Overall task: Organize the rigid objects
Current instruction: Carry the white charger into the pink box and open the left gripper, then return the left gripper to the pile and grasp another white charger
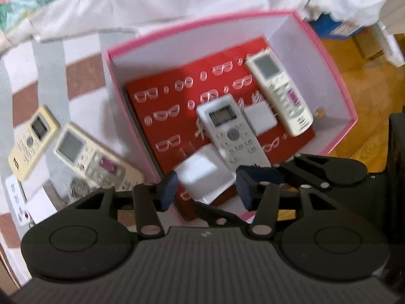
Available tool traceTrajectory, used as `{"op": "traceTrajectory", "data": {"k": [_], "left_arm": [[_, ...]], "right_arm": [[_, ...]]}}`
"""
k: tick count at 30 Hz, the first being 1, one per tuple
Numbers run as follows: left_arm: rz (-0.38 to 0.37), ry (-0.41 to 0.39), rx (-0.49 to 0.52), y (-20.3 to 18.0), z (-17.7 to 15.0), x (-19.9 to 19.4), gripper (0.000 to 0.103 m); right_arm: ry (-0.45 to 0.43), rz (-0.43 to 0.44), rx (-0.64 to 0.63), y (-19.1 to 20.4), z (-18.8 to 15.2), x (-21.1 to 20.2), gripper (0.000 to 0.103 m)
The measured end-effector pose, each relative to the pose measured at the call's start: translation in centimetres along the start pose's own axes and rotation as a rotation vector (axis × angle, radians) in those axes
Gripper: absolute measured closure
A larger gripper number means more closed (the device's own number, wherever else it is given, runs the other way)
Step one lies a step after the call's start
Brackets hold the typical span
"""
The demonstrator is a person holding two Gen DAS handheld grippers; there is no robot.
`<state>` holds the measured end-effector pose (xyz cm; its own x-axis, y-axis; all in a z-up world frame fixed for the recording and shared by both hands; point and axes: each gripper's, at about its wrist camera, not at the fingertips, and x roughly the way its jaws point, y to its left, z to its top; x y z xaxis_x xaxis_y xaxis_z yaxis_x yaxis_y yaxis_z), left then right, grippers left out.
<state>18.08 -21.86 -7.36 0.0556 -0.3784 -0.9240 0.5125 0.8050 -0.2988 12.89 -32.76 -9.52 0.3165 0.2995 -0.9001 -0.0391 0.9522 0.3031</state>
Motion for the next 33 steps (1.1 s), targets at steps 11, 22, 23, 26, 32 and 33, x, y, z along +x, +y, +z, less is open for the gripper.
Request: {"op": "traceTrajectory", "data": {"k": [11, 22, 23, 26, 32, 33], "left_arm": [[-0.013, -0.210, 0.083, 1.9, -3.1, -10.0, 0.049], [-0.005, -0.384, 0.035, 8.8, -8.9, -17.9, 0.048], [-0.002, -0.392, 0.023, 9.8, -9.3, -18.3, 0.048], [0.005, -0.401, -0.016, 12.5, -10.4, -18.8, 0.047], [0.017, -0.374, -0.137, 18.0, -11.9, -16.3, 0.044], [0.016, -0.367, -0.159, 18.9, -12.1, -15.6, 0.044]], "right_arm": [[-0.217, -0.042, -0.317, 6.2, -2.6, -8.6, 0.035], [-0.316, 0.040, -0.504, 14.4, -3.8, -11.2, 0.033], [-0.317, 0.054, -0.515, 15.2, -3.8, -11.2, 0.033], [-0.311, 0.100, -0.555, 17.2, -3.9, -10.3, 0.033], [-0.314, 0.193, -0.553, 19.3, -3.8, -5.7, 0.033], [-0.318, 0.193, -0.559, 19.5, -3.7, -4.6, 0.033]]}}
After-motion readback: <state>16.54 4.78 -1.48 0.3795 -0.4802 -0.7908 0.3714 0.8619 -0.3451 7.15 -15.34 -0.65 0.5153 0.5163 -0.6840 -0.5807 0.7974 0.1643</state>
